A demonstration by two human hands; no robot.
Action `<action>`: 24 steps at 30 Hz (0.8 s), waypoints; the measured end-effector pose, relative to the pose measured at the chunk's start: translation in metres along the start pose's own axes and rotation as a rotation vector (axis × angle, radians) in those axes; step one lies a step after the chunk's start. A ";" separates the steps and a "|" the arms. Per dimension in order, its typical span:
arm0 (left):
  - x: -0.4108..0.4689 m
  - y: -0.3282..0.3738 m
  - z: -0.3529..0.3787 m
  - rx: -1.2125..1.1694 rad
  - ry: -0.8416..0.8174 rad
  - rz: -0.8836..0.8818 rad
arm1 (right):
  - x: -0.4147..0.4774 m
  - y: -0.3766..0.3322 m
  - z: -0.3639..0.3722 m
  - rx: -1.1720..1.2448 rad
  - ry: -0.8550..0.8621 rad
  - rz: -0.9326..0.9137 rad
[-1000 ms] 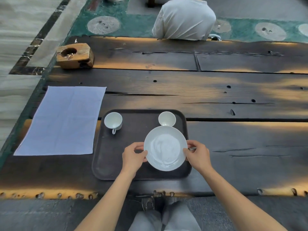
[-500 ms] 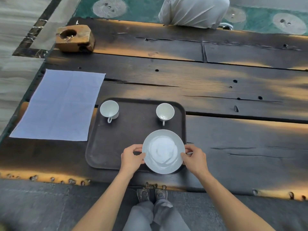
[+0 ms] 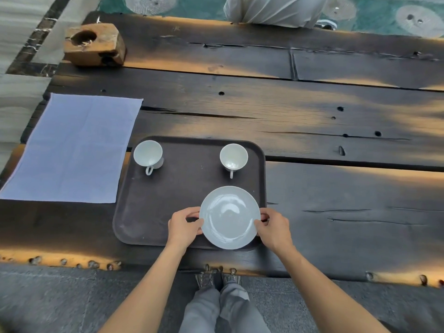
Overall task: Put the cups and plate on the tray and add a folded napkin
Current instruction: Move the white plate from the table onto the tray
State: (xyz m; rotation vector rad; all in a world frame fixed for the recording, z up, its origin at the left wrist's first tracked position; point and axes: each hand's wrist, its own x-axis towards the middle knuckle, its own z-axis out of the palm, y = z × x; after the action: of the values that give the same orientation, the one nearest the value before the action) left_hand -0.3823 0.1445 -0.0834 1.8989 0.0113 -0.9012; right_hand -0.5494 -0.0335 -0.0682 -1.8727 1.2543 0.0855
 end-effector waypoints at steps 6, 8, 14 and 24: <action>0.010 -0.006 0.000 0.008 -0.005 0.002 | 0.007 0.000 0.007 -0.039 0.009 0.000; 0.013 -0.009 0.000 -0.002 -0.006 -0.006 | 0.008 -0.001 0.009 -0.054 0.012 -0.004; 0.019 -0.013 0.001 -0.010 0.000 -0.016 | 0.012 -0.003 0.013 -0.093 0.031 -0.003; 0.019 -0.014 0.003 -0.008 0.003 0.002 | 0.012 -0.008 0.018 -0.143 0.065 0.003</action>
State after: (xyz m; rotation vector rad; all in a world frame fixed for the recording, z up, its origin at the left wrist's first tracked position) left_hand -0.3761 0.1422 -0.1063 1.8923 0.0150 -0.8952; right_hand -0.5307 -0.0294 -0.0807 -2.0107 1.3249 0.1194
